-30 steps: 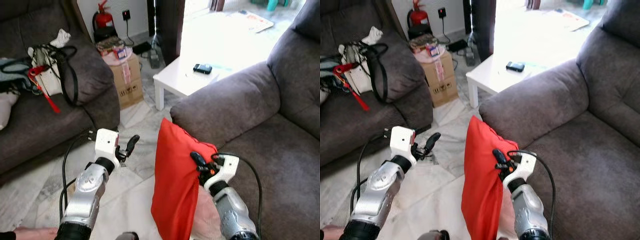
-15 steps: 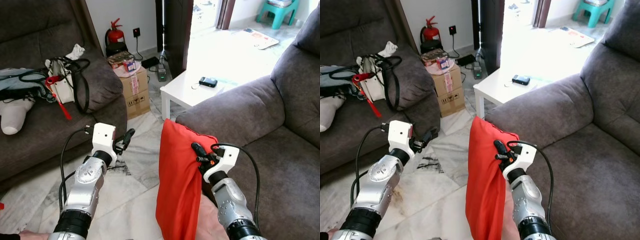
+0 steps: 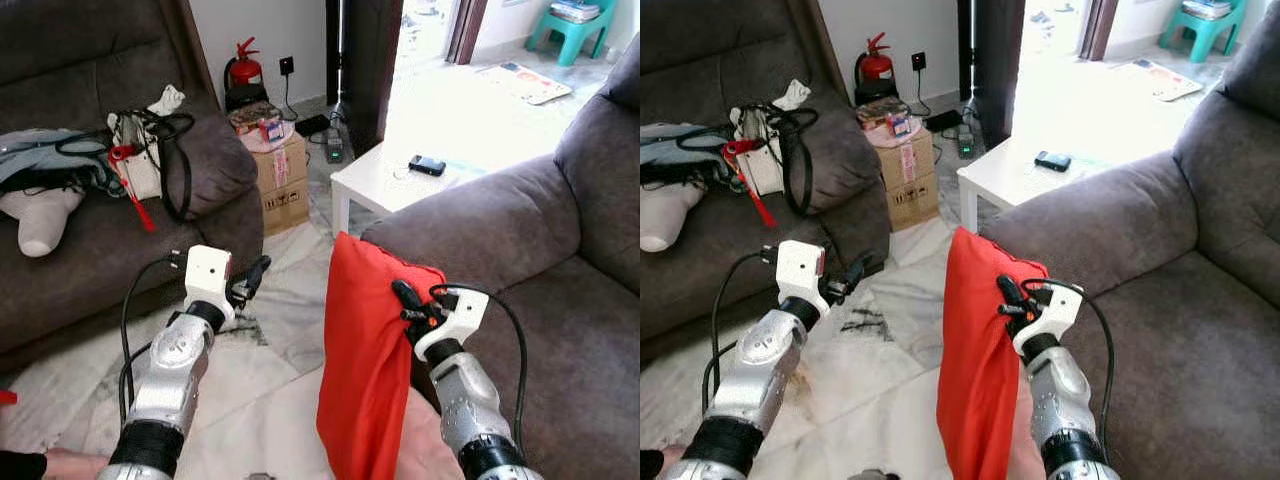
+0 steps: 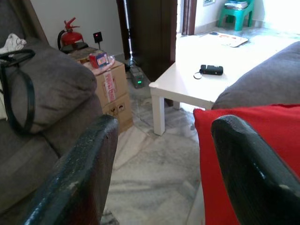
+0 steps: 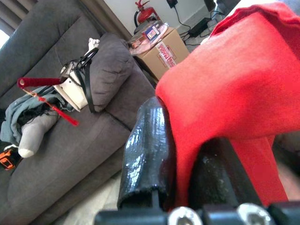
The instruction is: Move the pillow to the sofa from floor
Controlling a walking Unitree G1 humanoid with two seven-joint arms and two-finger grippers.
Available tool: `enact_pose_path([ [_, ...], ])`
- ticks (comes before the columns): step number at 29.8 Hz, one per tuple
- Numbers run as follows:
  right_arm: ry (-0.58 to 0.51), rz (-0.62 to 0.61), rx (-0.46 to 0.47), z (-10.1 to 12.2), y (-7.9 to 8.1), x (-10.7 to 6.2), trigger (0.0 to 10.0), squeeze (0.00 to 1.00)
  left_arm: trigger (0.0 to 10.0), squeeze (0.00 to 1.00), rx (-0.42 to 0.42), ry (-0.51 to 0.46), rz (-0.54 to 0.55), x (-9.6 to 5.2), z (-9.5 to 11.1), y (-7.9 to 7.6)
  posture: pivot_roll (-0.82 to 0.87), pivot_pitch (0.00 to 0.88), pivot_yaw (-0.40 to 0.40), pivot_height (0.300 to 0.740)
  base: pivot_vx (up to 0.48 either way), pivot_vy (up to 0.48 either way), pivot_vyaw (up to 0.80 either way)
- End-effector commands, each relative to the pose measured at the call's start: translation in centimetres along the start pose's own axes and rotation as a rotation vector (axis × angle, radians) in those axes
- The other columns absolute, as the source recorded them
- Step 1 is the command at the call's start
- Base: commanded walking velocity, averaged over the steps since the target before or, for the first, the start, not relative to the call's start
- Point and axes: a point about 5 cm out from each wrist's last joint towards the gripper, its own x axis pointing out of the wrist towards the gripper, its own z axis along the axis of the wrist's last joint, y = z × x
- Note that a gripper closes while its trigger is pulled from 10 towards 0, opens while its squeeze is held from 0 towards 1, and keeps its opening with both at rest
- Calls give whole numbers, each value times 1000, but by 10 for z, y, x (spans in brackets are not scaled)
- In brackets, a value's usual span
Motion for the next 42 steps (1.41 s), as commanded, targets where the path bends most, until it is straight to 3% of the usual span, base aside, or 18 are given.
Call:
enact_pose_path([
  [1,-108,31,-49,23,4,7,10000,0,10000,0,9,-1,0,-6,-2,-1,-19,67,25,740,-334,0,0],
  [11,-99,19,-60,23,0,4,10000,0,10000,0,5,1,1,-9,-5,-3,-30,75,14,740,-326,0,0],
  [29,-88,19,-72,22,-3,3,10000,0,10000,0,4,7,-15,-9,-7,-10,-38,61,12,740,0,0,0],
  [36,-43,129,-76,23,2,5,10000,0,10000,0,-3,1,-27,-8,-5,-12,-34,72,9,740,0,0,0],
  [42,108,229,-181,9,-4,-8,10000,0,10000,0,-7,15,-73,-10,-6,-14,-29,82,13,740,0,0,0],
])
